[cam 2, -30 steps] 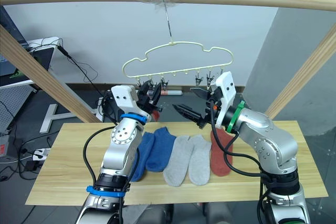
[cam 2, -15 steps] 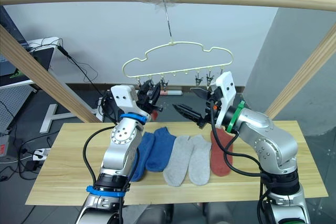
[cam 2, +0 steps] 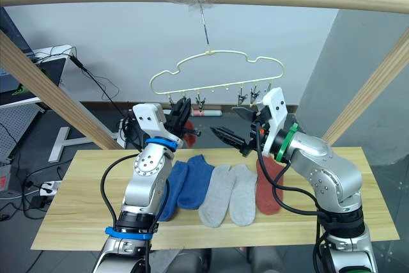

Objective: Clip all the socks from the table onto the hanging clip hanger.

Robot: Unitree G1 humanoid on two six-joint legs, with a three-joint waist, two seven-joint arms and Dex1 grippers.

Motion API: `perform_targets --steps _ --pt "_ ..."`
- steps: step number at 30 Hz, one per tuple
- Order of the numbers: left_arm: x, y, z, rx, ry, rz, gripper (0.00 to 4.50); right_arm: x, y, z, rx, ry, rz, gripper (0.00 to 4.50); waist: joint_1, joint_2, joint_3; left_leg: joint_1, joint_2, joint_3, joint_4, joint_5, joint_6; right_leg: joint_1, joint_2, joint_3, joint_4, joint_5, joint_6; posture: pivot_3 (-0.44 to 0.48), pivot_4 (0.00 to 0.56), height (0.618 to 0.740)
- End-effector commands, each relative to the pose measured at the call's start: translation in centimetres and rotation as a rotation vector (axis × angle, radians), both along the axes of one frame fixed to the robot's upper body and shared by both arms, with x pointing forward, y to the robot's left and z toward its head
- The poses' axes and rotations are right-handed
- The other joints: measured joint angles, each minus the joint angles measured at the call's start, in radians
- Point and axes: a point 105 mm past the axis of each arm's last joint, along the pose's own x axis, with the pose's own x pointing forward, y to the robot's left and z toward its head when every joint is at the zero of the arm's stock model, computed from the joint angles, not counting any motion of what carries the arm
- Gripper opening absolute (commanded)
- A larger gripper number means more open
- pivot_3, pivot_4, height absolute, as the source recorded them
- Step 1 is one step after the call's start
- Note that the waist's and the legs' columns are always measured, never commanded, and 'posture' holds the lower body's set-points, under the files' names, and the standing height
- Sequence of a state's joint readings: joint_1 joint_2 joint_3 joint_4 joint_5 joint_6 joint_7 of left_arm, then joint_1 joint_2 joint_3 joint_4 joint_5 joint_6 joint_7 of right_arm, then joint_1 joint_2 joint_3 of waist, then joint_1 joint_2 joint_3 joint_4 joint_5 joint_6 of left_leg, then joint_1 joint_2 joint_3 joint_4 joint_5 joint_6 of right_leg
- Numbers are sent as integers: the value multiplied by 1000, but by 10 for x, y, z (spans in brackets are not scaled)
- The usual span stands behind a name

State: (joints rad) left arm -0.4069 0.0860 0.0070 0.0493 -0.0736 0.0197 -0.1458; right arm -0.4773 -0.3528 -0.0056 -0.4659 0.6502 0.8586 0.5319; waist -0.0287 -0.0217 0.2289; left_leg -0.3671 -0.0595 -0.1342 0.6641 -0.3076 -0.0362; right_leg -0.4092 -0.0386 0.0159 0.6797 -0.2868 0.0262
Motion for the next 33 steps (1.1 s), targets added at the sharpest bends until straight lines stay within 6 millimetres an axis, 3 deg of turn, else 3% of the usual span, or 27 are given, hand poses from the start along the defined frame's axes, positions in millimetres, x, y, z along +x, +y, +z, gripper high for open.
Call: perform_targets --steps 1,5,11,29,33 --pt "-2 -1 15 -3 -47 -17 13 -2 -3 -11 -26 0 -26 4500 0 0 0 0 0 0 0 0 0 0 0 0 0 0 0 -53 224 740" --pt "-3 2 11 -1 -30 -23 13 11 -37 -87 -265 134 -208 4500 4 -1 -1 0 0 0 0 0 0 1 0 0 -1 0 0 -52 226 740" --pt "-7 -1 5 -2 -7 -37 13 6 -75 -153 -565 160 -248 4500 -4 -2 -1 2 0 2 1 0 0 1 0 1 0 0 1 -47 227 740" --pt "-12 -7 2 9 9 -65 13 47 -106 -199 -601 236 -423 4500 -2 -2 -1 2 0 2 2 0 0 3 1 2 0 2 1 -32 222 740" --pt "-12 -6 2 9 9 -66 13 47 -109 -206 -603 271 -431 4500 -2 -2 -1 3 0 2 2 0 0 3 1 1 0 2 1 -32 222 740"
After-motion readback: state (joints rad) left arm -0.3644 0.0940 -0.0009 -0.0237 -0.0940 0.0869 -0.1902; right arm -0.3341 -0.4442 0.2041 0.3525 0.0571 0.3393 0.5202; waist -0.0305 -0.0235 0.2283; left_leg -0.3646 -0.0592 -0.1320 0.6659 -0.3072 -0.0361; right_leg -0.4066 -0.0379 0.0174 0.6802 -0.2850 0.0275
